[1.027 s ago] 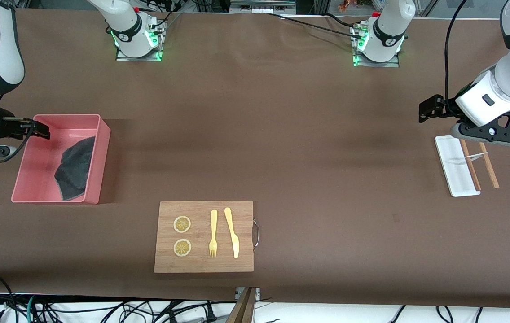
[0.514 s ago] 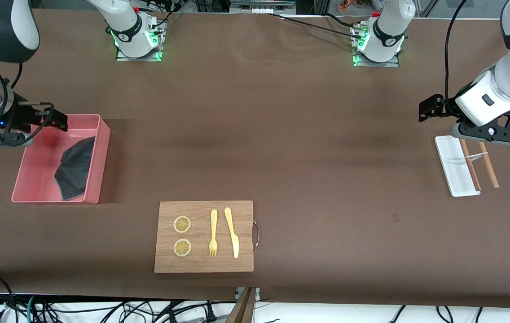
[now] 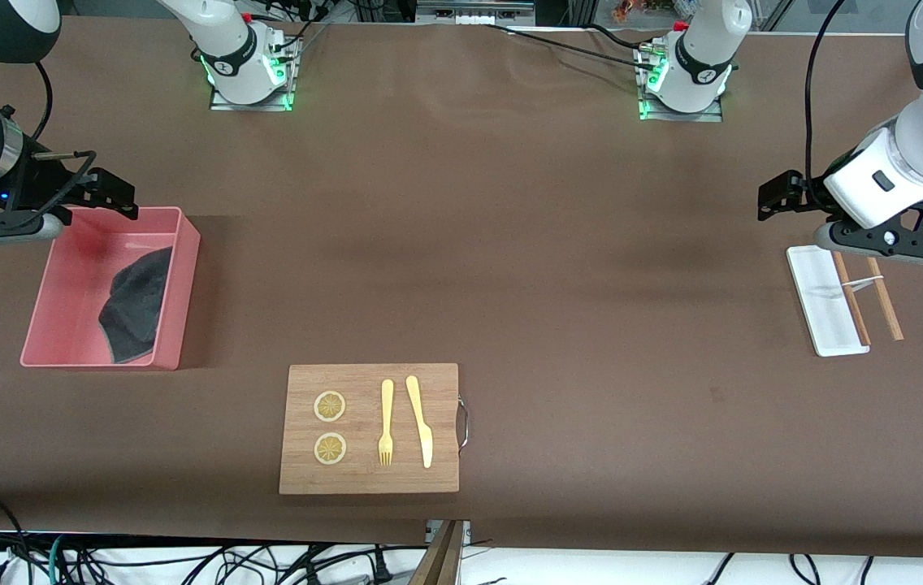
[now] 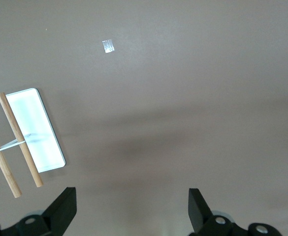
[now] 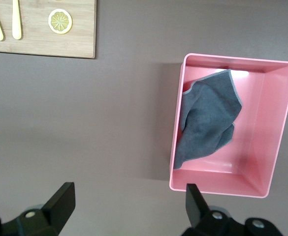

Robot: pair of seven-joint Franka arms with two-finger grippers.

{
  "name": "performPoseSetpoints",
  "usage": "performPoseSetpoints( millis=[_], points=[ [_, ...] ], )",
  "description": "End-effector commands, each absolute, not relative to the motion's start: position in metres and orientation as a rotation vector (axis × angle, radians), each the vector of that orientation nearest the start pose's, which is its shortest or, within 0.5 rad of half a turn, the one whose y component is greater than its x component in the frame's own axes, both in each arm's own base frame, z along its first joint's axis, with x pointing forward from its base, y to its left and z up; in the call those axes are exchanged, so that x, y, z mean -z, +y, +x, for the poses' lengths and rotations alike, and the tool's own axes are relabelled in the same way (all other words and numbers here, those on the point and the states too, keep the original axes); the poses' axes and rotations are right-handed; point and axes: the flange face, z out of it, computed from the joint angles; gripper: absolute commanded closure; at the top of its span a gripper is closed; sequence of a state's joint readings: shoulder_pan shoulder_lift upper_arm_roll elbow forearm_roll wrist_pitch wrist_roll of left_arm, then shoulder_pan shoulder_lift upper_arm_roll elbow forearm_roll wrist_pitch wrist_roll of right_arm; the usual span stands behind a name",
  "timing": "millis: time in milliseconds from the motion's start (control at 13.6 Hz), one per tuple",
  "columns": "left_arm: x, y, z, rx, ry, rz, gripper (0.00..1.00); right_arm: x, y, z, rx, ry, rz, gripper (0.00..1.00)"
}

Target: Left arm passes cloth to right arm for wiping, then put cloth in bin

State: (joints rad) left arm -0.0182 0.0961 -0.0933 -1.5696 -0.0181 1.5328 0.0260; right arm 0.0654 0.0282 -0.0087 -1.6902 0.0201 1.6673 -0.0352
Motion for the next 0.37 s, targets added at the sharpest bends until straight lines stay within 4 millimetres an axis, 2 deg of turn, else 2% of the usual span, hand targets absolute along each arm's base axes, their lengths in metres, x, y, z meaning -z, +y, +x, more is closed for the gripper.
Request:
performPoseSetpoints(
  millis=[0, 293],
  points=[
    [-0.574, -0.0662, 0.5744, -0.213, 0.207, -3.136, 0.0, -0.5657, 0.0328, 0.5634, -0.079, -0.14, -3.104, 0.01],
    [-0.5747, -0.0662, 0.5745, -0.21, 0.207, -3.137, 0.0, -0.5643, 0.0337, 0.5623, -0.093, -0.139, -3.102, 0.01]
  ],
)
